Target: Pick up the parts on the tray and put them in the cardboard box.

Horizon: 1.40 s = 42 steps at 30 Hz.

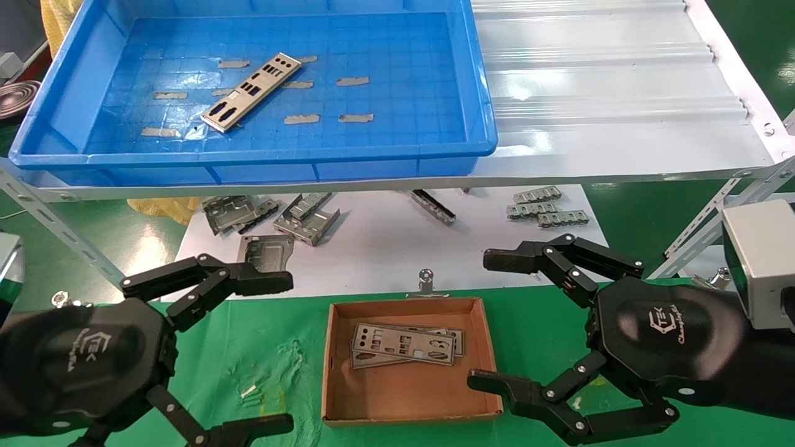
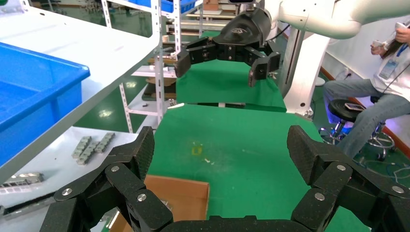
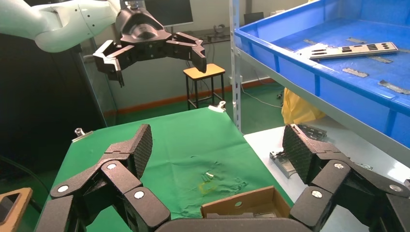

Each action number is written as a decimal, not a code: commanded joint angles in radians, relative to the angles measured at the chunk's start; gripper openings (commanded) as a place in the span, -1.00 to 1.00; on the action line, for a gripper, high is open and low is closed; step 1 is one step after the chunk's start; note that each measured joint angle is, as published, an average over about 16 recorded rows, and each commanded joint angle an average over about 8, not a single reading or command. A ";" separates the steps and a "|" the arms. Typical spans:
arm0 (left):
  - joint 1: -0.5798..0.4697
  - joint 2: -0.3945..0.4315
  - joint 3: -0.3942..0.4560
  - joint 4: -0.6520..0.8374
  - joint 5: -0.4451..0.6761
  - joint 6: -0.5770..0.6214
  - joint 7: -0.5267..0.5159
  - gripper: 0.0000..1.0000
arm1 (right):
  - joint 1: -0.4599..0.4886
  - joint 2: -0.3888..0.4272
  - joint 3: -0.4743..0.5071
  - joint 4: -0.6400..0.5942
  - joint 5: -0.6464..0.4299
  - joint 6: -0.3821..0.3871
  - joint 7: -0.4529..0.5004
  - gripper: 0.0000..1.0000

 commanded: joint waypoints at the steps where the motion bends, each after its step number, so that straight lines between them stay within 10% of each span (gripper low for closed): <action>1: 0.003 -0.005 -0.003 -0.008 -0.004 0.001 -0.003 1.00 | 0.000 0.000 0.000 0.000 0.000 0.000 0.000 1.00; 42: -0.006 0.009 0.006 0.014 0.008 -0.002 0.004 1.00 | 0.000 0.000 0.000 0.000 0.000 0.000 0.000 1.00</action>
